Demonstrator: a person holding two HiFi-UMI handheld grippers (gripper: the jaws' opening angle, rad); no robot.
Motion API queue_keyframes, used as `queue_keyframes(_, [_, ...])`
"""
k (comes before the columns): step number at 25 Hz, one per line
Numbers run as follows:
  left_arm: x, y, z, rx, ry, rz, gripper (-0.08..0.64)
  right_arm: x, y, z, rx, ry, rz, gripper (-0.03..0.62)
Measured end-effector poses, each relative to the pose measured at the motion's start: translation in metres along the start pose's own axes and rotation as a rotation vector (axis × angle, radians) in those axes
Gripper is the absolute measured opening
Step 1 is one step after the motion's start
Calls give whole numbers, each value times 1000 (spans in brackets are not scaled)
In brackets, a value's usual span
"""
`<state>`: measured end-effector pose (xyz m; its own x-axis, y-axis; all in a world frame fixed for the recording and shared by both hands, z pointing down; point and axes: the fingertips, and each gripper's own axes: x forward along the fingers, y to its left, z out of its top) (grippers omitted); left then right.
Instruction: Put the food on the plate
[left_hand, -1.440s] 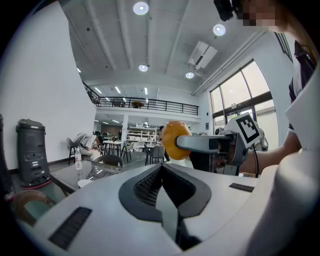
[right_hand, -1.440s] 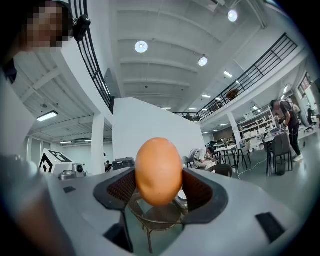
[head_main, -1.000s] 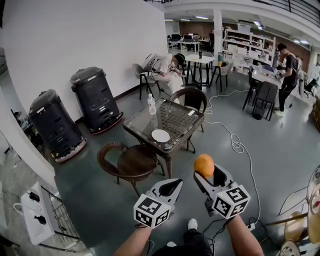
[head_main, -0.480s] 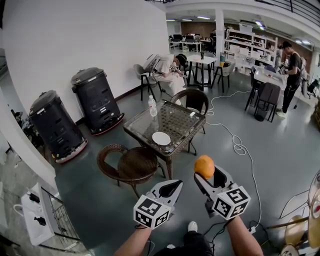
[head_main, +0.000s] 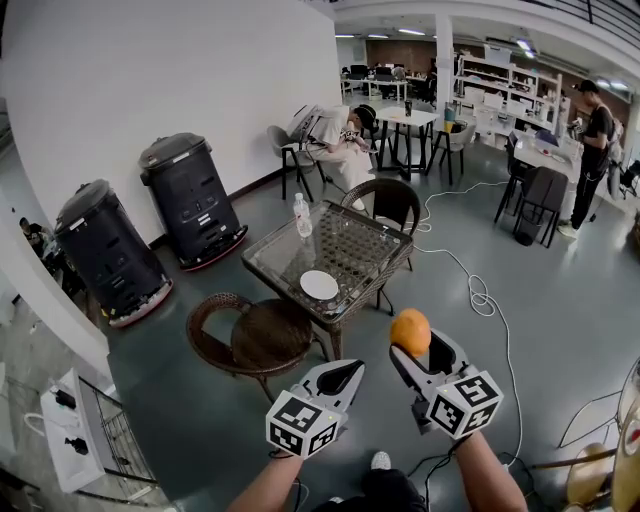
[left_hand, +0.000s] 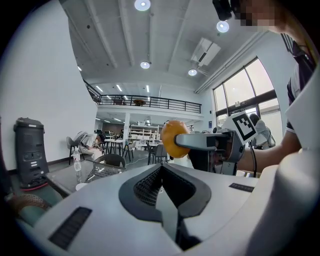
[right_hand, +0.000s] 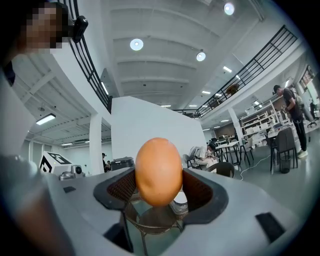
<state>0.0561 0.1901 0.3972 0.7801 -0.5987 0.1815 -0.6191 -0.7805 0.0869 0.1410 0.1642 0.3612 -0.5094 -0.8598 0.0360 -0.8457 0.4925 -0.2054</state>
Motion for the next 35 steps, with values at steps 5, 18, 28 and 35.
queue_keyframes(5, [29, 23, 4, -5, 6, 21, 9, 28, -27, 2, 3, 12, 23, 299])
queue_keyframes(18, [98, 58, 18, -32, 28, 104, 9, 78, -100, 22, 10, 27, 95, 299])
queue_keyframes(28, [133, 83, 14, -42, 53, 128, 9, 110, -138, 17, 55, 30, 117, 299])
queue_keyframes(35, [151, 113, 13, -57, 41, 137, 9, 143, -150, 17, 45, 43, 133, 299])
